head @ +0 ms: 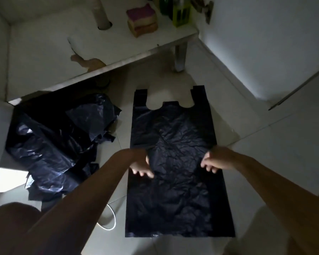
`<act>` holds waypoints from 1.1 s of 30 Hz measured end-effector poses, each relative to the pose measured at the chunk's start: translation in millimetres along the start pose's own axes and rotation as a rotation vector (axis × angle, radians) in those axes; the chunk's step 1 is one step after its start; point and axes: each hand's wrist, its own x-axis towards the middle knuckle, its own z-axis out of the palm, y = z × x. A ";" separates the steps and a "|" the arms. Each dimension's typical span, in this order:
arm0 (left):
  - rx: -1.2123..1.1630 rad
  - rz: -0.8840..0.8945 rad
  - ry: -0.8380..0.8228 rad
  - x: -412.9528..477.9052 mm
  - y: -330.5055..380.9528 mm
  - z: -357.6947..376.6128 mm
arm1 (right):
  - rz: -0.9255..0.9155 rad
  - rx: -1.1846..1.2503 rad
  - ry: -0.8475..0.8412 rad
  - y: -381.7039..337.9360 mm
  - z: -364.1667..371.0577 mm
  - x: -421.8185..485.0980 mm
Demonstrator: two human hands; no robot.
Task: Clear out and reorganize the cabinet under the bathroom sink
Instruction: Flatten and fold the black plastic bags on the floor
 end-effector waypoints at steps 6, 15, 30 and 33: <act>0.052 -0.048 0.734 75.6 -11.6 28.0 | -0.121 -0.415 0.514 17.9 45.4 47.4; 0.051 -0.067 0.871 102.2 -27.8 74.1 | -0.200 -0.579 0.702 21.4 74.2 63.8; -0.012 -0.095 0.748 74.9 -34.8 38.2 | -0.099 -0.685 0.450 -40.0 35.7 52.3; -0.034 -0.045 1.186 50.5 -66.5 17.1 | -0.195 -0.640 0.479 -81.0 23.7 48.0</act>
